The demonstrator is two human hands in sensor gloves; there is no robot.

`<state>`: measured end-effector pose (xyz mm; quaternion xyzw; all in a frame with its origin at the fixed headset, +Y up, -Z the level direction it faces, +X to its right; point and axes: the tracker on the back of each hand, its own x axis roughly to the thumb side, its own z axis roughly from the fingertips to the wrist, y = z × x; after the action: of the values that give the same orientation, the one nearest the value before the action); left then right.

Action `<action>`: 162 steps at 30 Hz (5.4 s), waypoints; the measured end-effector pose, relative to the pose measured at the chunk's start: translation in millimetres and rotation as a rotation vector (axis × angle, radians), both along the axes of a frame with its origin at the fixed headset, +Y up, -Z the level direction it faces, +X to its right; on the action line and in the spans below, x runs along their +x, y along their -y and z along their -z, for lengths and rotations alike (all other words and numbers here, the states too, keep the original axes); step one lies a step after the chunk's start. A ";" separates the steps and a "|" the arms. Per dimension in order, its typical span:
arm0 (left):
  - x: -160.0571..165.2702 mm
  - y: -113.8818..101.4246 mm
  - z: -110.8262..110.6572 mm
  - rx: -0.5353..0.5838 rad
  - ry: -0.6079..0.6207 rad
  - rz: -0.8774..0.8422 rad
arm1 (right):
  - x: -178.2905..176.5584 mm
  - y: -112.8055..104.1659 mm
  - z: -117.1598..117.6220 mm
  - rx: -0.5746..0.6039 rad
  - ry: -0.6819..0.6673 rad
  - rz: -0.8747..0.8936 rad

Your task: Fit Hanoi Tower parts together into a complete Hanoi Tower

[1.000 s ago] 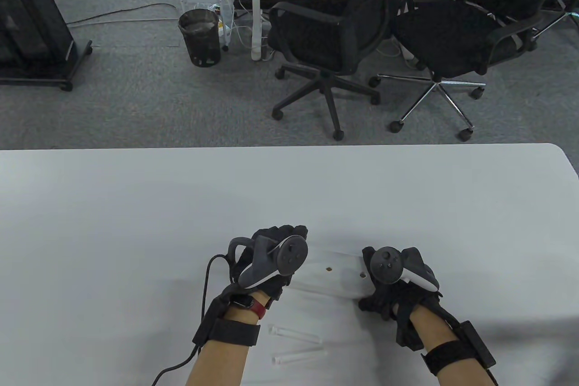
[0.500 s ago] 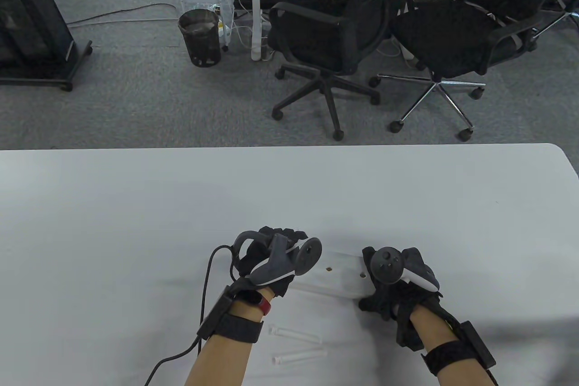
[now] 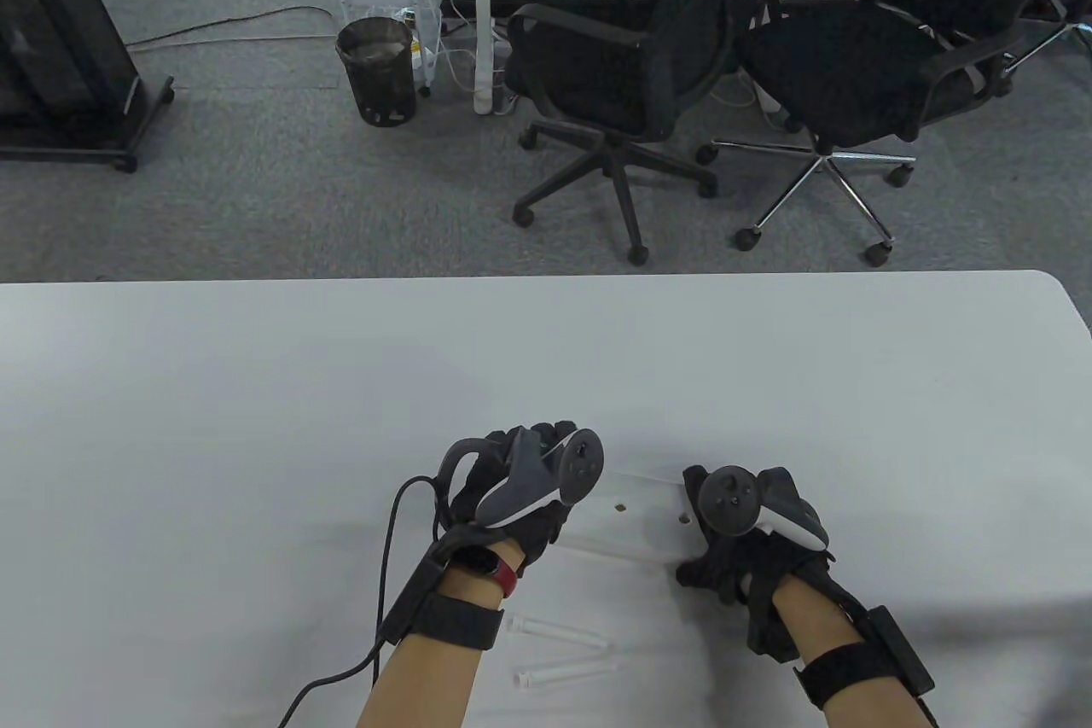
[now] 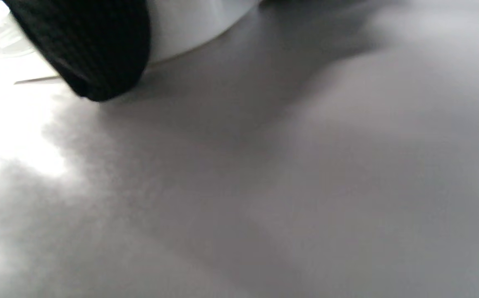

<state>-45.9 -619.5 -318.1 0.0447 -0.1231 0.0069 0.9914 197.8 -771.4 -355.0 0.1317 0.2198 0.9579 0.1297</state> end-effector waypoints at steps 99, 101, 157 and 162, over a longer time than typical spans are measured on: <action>27.9 -58.0 -23.6 0.076 0.321 -0.184 | 2.5 2.6 0.2 -0.022 0.015 -0.006; 30.2 -51.8 -18.5 0.075 0.297 -0.160 | 2.4 2.5 0.4 -0.024 0.014 -0.008; 67.1 11.5 6.5 -0.027 0.075 0.071 | 3.0 2.3 -0.9 -0.036 0.019 0.002; 54.0 5.8 1.2 -0.087 0.079 -0.055 | 2.7 2.3 -0.8 -0.039 0.020 -0.003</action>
<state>8.1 -625.3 -319.3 0.0045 -0.1606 0.0414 0.9861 200.5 -773.7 -354.2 0.1191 0.2375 0.9549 0.1328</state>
